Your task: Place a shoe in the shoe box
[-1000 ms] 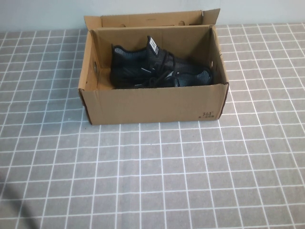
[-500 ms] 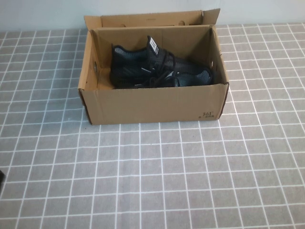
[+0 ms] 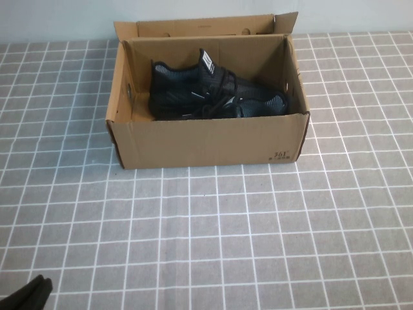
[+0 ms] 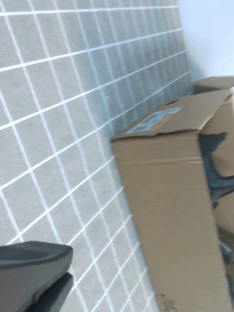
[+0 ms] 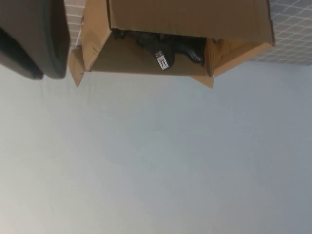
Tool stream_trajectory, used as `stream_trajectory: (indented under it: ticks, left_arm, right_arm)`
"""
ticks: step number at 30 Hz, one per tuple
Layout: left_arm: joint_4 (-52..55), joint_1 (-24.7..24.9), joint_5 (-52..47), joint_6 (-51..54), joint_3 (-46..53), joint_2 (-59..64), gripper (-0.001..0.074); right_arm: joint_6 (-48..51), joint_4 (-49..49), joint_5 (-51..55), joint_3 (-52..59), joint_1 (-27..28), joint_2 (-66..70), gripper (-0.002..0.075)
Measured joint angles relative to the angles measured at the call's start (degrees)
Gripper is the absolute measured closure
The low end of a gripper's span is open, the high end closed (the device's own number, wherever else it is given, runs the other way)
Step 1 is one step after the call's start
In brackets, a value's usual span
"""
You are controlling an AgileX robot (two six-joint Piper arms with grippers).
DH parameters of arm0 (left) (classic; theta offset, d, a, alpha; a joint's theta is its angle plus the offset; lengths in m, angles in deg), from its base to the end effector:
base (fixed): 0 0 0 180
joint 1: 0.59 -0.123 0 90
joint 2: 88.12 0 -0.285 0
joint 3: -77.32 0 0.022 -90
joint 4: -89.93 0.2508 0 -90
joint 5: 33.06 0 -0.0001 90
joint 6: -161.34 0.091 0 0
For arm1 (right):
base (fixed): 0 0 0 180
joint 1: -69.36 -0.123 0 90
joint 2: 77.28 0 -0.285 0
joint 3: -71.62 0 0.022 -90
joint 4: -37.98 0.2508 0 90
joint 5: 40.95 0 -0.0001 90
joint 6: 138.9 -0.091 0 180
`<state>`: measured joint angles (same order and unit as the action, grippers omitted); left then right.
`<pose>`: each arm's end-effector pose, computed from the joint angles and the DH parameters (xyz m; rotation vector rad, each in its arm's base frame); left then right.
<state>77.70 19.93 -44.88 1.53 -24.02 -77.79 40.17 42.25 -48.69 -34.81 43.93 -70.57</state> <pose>0.0542 -0.0245 0.1838 0.4670 1.6956 -0.1946 0.0431 0.0195 0.2475 -0.2165 1.2611 0.4536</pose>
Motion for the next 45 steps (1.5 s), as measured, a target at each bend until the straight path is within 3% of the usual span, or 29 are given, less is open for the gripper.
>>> stream_trajectory:
  ticks: [21, 33, 45]
  left_arm:
    - [0.0, 0.0, -1.4, 0.0, 0.0, 0.0, 0.0736]
    - [0.0, 0.0, -1.5, 0.0, 0.0, 0.0, 0.0736]
    - [0.0, 0.0, -1.5, 0.0, 0.0, 0.0, 0.0736]
  right_arm:
    - [0.0, 0.0, 4.2, 1.7, 0.1, 0.1, 0.0742]
    - [-0.2, 4.4, 17.5, 1.7, 20.8, 0.1, 0.0742]
    - [3.7, 5.3, 19.3, 1.9, 22.9, 0.1, 0.0742]
